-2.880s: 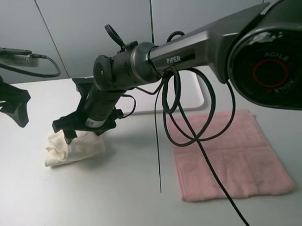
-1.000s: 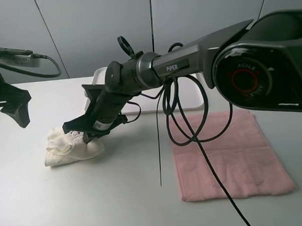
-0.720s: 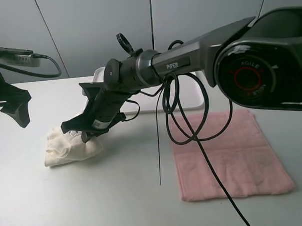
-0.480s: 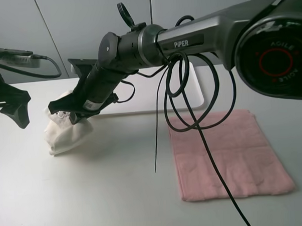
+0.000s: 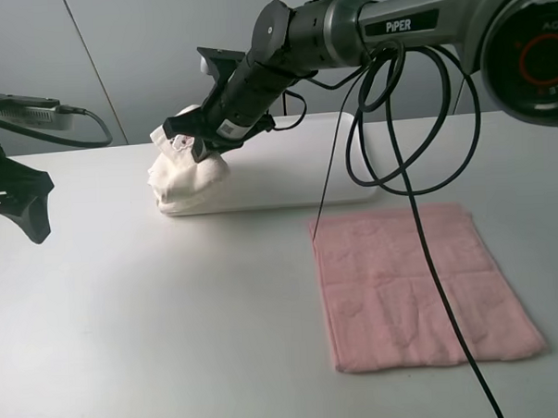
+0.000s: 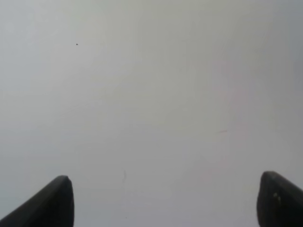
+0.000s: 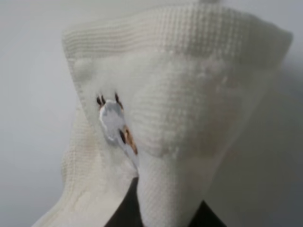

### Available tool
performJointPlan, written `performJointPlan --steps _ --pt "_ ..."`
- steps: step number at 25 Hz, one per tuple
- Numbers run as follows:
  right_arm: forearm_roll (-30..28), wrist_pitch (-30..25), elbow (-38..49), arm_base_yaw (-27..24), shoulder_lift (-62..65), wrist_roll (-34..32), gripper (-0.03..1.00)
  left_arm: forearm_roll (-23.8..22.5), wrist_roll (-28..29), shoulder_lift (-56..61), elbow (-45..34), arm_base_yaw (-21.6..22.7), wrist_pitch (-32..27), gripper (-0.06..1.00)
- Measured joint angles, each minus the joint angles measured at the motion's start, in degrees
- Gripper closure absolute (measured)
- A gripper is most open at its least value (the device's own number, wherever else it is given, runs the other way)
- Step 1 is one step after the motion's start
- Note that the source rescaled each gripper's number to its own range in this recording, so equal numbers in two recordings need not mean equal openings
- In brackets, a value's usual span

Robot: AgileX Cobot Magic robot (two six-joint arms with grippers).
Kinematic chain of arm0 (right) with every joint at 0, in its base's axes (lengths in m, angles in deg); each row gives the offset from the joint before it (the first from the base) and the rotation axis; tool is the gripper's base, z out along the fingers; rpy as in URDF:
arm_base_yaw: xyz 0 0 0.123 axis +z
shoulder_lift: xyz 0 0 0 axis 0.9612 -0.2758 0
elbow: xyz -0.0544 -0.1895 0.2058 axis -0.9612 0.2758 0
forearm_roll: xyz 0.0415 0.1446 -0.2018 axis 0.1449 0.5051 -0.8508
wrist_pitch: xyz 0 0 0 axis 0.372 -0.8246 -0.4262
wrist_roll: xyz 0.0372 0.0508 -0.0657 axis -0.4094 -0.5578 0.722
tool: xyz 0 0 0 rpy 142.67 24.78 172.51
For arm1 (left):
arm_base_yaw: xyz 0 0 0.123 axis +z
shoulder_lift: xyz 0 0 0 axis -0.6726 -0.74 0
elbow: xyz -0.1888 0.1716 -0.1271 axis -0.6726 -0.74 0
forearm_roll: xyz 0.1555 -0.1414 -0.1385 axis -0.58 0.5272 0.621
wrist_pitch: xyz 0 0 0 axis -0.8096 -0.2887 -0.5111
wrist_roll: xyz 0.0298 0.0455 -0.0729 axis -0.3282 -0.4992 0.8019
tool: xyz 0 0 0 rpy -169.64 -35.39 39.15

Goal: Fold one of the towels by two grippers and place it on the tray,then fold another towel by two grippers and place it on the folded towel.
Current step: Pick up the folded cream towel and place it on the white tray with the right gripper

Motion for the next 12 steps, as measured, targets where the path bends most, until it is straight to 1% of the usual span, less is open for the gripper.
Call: performJointPlan --steps 2,7,12 --pt "-1.7 -0.1 0.0 -2.7 0.0 -1.1 0.87 0.0 0.0 0.0 0.0 0.0 0.0 -0.05" --pt "-2.2 -0.5 0.0 -8.9 -2.4 -2.3 0.87 0.0 0.0 0.0 0.0 0.0 0.2 -0.05" --pt "-2.9 -0.3 0.0 -10.5 -5.0 -2.6 0.87 0.1 0.0 0.0 0.0 0.0 0.6 -0.05"
